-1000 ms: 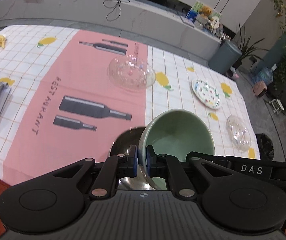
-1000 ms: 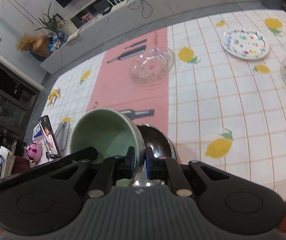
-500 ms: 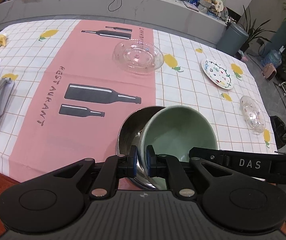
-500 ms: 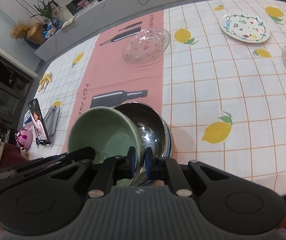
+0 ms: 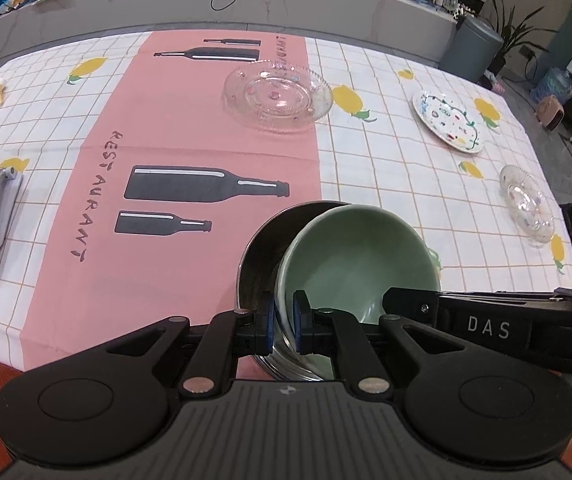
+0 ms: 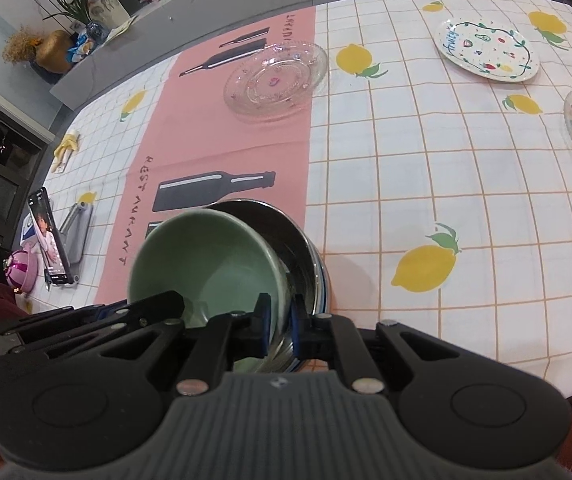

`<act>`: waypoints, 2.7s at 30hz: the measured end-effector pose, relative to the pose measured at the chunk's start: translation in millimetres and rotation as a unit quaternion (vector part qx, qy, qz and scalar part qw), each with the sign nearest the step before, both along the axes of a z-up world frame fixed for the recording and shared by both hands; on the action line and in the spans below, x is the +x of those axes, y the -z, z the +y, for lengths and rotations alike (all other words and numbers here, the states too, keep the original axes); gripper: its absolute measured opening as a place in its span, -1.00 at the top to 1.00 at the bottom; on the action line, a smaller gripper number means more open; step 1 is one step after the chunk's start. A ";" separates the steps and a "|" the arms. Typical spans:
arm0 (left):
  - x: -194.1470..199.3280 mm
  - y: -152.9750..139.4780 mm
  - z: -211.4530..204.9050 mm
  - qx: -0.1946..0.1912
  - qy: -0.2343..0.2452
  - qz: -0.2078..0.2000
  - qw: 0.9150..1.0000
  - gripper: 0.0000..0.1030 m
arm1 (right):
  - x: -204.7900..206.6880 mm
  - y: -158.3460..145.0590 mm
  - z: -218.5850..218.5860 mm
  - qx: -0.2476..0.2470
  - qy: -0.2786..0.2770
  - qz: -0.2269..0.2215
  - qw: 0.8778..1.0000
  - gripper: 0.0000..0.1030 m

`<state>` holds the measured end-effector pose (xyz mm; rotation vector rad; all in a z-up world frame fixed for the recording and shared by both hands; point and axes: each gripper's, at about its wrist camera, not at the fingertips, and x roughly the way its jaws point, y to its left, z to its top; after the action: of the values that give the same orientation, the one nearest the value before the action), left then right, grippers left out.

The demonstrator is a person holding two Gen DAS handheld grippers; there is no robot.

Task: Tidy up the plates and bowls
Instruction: 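Carry the green bowl and lower it into the stacked steel bowls, then open both grippers to release the green bowl rim, then lift both grippers away from the nested bowl stack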

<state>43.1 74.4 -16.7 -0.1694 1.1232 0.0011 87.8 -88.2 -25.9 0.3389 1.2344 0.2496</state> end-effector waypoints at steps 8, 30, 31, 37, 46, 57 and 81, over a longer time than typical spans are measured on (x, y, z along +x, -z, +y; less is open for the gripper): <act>7.1 7.1 -0.2 0.012 0.001 0.005 1.000 0.79 | 7.5 9.4 7.8 -0.019 -0.006 0.003 1.000 0.82; 1.4 -17.0 9.6 -0.009 -0.011 -0.061 0.998 0.27 | 0.9 -17.8 3.5 -0.007 -0.012 -0.045 0.999 0.24; 0.2 -18.5 11.1 -0.011 -0.013 -0.066 0.998 0.22 | -0.2 -20.0 2.1 -0.007 -0.010 -0.050 0.999 0.22; -2.9 -24.4 17.5 -0.027 -0.020 -0.090 0.995 0.03 | -4.3 -34.9 -7.9 -0.018 0.004 -0.085 0.996 -0.08; -2.5 -2.4 32.1 -0.063 -0.048 -0.075 0.994 -0.49 | 0.3 -2.2 -24.1 0.027 0.037 -0.024 0.999 -0.30; -5.5 41.7 54.3 -0.160 -0.099 -0.003 0.982 0.01 | 2.0 49.8 -29.4 0.123 0.069 0.075 0.987 -0.18; 31.9 40.5 77.8 -0.148 -0.123 -0.011 0.981 0.08 | 49.2 55.2 -3.0 0.091 0.057 0.070 0.992 0.23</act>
<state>75.0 152.3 -57.2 -0.5734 1.0692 0.0523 137.0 -91.2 -81.1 0.5913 1.3281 0.2425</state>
